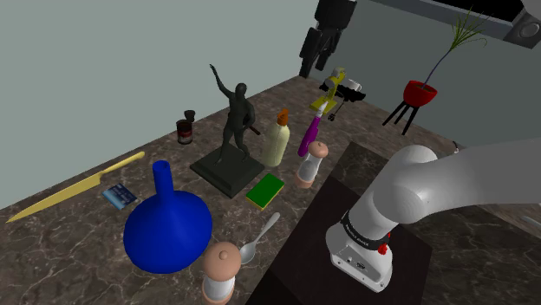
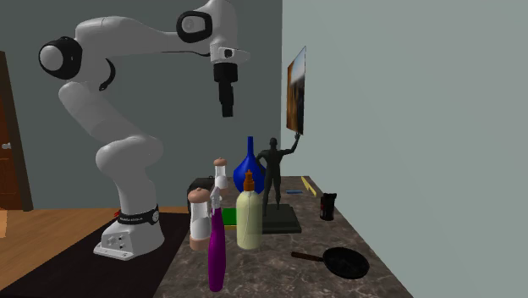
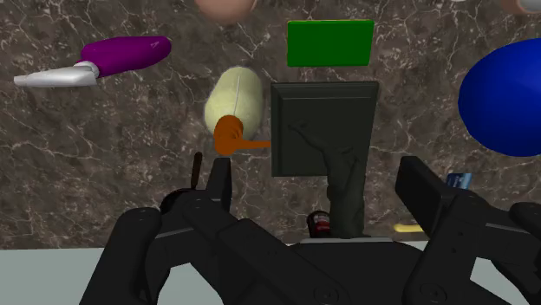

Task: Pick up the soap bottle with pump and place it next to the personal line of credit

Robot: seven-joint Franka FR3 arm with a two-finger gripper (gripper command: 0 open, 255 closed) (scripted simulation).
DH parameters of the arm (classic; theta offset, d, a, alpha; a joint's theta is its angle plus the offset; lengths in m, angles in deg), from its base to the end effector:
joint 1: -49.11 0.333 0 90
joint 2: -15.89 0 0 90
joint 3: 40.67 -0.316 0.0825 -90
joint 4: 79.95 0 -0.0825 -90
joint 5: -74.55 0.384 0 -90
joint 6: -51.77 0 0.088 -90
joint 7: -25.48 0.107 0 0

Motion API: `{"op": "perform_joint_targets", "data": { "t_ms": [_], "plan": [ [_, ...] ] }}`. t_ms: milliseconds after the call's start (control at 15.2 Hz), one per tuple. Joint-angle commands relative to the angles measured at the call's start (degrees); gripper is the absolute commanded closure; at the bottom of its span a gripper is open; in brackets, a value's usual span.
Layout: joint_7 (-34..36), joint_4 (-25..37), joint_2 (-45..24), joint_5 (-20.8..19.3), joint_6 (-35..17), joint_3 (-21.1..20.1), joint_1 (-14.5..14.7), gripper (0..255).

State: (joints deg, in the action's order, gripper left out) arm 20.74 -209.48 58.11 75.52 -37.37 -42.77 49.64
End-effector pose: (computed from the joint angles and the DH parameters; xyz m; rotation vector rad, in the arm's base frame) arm 0.3194 0.0205 0.6185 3.1271 0.1879 0.0492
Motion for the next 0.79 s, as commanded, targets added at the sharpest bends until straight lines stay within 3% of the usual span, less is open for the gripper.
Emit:
{"op": "perform_joint_targets", "data": {
  "t_ms": [0, 726],
  "plan": [
    [0.0, 0.0, 0.0, 0.0, 0.0, 0.0, 0.0, 0],
    [-1.3, -11.2, -10.7, -5.1, -20.9, 0.2, -1.9, 0]
  ]
}}
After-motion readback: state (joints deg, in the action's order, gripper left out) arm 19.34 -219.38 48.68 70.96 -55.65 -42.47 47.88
